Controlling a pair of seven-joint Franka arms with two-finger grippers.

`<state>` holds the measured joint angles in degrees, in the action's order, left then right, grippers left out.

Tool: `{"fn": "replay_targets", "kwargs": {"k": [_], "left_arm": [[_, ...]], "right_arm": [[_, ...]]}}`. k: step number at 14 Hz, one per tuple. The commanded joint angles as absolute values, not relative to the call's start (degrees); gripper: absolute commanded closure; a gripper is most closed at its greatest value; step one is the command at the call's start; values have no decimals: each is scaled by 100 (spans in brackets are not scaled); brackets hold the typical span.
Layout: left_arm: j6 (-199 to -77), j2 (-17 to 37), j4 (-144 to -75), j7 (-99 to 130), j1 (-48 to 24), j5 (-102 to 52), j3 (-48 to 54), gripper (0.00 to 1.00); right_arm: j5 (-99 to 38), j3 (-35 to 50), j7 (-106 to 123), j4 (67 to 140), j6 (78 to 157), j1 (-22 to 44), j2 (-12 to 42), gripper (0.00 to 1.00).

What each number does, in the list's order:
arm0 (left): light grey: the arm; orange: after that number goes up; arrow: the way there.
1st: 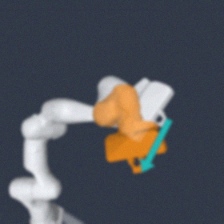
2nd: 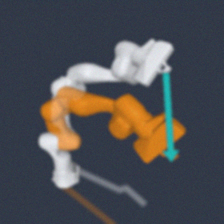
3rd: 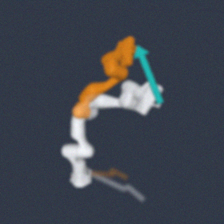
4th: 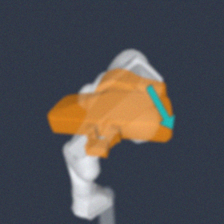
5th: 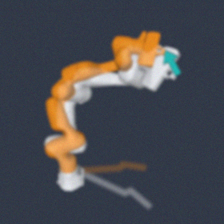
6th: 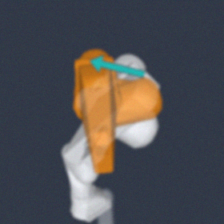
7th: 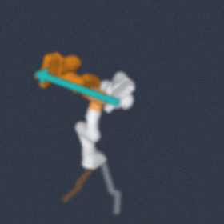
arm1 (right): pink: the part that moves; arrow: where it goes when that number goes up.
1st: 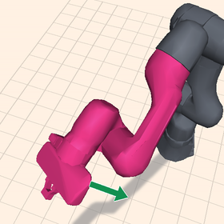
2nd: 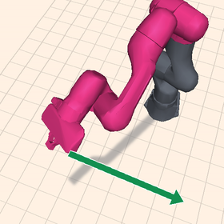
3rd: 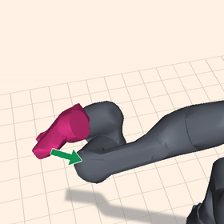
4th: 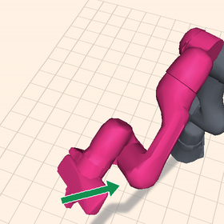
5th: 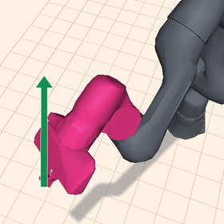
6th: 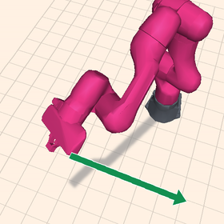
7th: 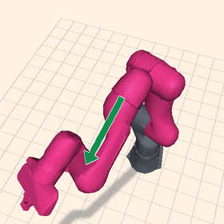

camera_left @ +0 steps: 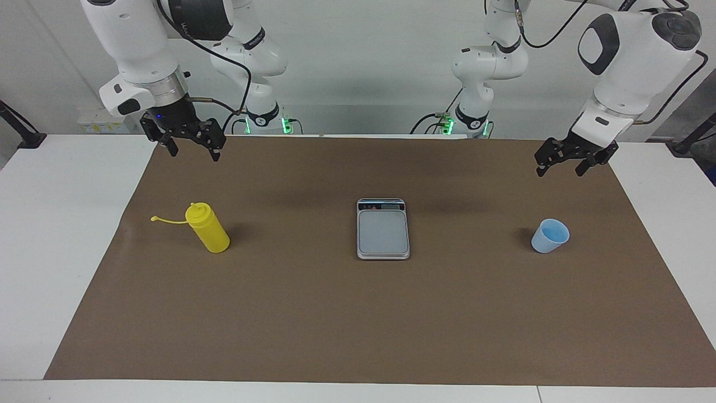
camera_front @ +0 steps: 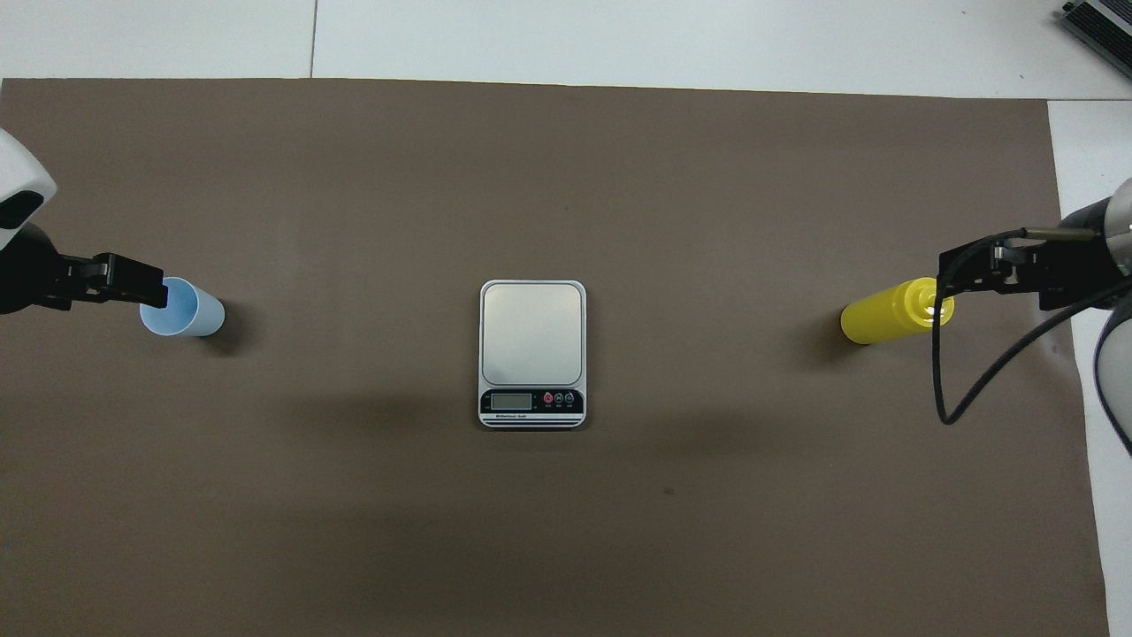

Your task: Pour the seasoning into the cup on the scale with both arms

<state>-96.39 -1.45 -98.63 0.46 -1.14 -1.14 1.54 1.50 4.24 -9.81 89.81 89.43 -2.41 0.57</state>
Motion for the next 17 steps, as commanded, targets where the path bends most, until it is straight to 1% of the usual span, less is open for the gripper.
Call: {"fn": "replay_targets", "kwargs": {"k": [1, 6, 7, 9, 11, 13, 17], "left_arm": [[-9703, -299, -10028, 35, -105, -185, 149, 0], [-9747, -334, -10151, 96, -97, -185, 123, 0], [-9843, -386, -10291, 62, -88, -185, 106, 0], [-10350, -553, -10799, 27, -26, -185, -113, 0], [-10852, -571, -11239, -174, 0, -185, -228, 0], [-11126, -449, -11355, -534, 17, -185, -412, 0], [-11723, -1, -11417, -677, 26, -193, -598, 0]], "right_arm": [[62, 501, -1028, 9079, 8930, -343, -44, 0], [62, 501, -1028, 9079, 8930, -343, -44, 0], [62, 501, -1028, 9088, 8930, -343, -44, 0], [62, 501, -1028, 9079, 8930, -343, -44, 0], [62, 501, -1028, 9088, 8930, -343, -44, 0], [62, 510, -1028, 9079, 8930, -343, -44, 0], [62, 501, -1028, 9088, 8930, -343, -44, 0]]}}
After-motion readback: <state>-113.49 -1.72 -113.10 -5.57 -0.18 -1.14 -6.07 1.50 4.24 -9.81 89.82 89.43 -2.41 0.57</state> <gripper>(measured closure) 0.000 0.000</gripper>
